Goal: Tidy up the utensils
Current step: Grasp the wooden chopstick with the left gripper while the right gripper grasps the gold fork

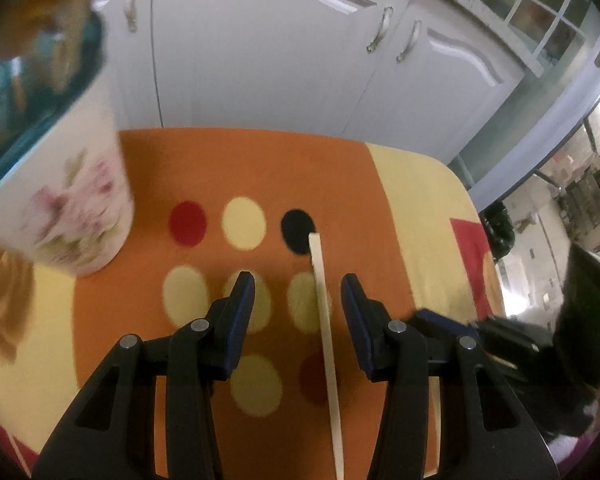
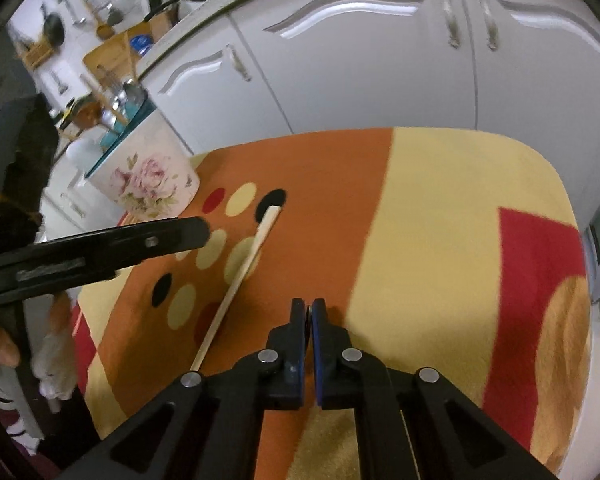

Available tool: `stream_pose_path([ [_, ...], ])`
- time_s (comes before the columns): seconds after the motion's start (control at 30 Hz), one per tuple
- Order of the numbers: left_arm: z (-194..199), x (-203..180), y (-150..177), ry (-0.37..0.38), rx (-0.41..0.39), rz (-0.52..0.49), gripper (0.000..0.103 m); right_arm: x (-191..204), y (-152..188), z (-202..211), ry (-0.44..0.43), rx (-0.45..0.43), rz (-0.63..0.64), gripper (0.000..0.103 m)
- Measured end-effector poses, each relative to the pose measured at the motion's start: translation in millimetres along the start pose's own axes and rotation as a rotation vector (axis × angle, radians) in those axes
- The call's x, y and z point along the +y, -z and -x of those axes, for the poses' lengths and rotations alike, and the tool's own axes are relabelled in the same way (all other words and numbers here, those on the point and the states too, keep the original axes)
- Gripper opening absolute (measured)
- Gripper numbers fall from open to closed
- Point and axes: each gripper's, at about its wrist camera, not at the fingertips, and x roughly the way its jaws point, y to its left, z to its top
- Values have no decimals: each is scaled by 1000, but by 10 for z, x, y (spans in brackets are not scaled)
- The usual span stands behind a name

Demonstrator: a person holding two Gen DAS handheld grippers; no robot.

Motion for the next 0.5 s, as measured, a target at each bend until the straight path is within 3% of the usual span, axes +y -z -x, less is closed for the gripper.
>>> stream_pose_path([
  [0.1,-116,-68,-66,-8,14,-20,44,-110,23,43,-24,5,-54,17],
  [0.27,-335,-177,-136,-26,60,-83,42,-150,92,120,-55,11,-65,18],
  [0.37,-444,-209,-136,-22,84,-95,26,-160,132,109,-66,17,-59,18],
  [0.4,-439,-219,-137,-26,68,-103,15,-167,138,100,-70,13,-60,18],
  [0.5,-445,-197,-148,-23,72,-107,6,-174,131,68,-95,-6,-63,18],
])
